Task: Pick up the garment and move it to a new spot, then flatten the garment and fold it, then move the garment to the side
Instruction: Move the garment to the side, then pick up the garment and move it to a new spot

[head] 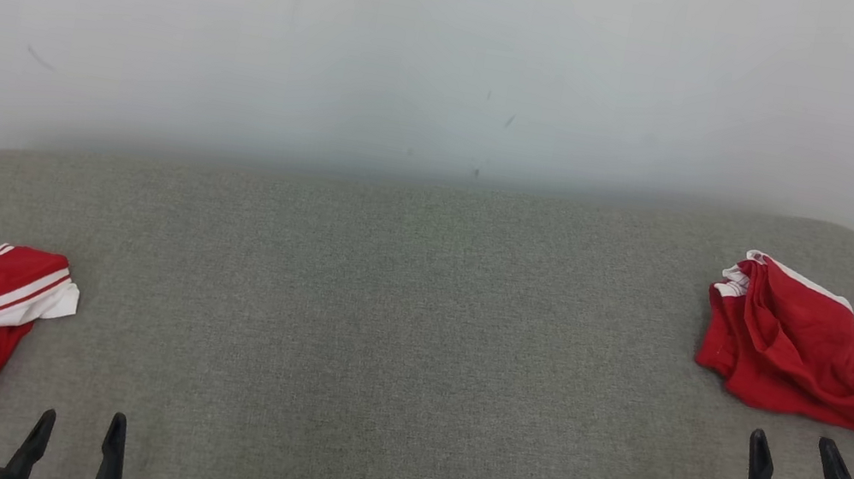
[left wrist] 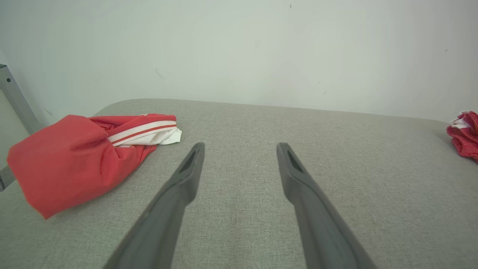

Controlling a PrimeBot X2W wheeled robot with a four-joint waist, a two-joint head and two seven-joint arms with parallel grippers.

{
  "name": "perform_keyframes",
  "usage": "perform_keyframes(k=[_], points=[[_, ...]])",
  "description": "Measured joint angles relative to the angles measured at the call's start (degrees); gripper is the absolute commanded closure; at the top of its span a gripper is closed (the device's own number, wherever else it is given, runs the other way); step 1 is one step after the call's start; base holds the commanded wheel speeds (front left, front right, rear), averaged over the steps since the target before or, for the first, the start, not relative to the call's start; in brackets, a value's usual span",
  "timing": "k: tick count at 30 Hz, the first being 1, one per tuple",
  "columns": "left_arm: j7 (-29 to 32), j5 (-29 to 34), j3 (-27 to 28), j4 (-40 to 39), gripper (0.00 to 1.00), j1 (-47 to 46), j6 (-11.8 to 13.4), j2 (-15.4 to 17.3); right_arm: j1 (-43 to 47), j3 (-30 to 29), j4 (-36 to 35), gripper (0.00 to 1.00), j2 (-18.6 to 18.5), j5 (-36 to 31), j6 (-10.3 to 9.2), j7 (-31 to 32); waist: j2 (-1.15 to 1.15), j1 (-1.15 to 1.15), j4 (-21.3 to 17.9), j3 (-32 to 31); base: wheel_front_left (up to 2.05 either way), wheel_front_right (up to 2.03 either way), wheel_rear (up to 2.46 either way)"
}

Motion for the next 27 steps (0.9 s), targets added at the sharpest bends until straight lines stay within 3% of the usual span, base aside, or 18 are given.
perform_keyframes(k=[27], points=[[4.8, 1.6, 1.3, -3.2, 0.0, 1.1, 0.0, -0.5, 2.1, -4.6, -1.9, 0.0, 5.2, -5.7, -0.01, 5.7, 0.0, 0.0, 0.1, -0.1, 0.0, 0.0, 0.0]])
